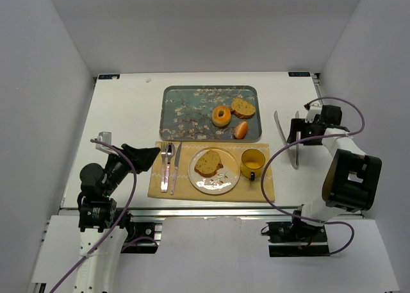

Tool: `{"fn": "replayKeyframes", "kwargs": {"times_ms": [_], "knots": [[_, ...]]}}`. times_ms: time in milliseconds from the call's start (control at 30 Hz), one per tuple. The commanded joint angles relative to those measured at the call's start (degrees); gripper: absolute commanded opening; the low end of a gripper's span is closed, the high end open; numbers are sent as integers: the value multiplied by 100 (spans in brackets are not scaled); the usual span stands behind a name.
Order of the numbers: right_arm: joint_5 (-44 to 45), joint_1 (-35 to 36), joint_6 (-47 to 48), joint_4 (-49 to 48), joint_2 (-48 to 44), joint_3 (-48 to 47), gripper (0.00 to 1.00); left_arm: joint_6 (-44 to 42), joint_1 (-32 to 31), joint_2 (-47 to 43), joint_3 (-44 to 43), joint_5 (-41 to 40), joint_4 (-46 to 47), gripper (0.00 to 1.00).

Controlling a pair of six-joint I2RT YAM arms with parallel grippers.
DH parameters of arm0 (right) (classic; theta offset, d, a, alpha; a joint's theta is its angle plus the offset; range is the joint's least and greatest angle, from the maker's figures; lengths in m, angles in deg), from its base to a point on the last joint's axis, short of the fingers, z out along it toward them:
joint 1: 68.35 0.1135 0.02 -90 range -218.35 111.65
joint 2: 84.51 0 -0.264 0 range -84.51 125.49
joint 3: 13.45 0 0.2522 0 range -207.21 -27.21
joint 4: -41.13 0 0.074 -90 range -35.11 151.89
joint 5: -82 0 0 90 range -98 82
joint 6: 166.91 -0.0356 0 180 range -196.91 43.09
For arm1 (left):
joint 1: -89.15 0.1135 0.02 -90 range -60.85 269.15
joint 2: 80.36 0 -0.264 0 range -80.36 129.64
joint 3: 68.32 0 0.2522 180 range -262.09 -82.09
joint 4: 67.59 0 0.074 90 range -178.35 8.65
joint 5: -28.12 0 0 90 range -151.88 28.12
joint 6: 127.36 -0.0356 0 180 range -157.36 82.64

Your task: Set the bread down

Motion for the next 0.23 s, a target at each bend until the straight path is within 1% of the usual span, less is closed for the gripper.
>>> {"fn": "replayKeyframes", "kwargs": {"times_ms": [0,133,167,200], "knots": [[120,-32,295,655,-420,-701,89,-3,18,-67,-16,23,-5,85],[226,-24,356,638,-692,-1133,89,15,18,-59,2,41,48,85],[148,-24,383,560,-727,-1272,89,15,18,-50,11,41,57,85],[-158,-24,401,533,-745,-1361,90,15,18,-41,11,49,83,85]]}}
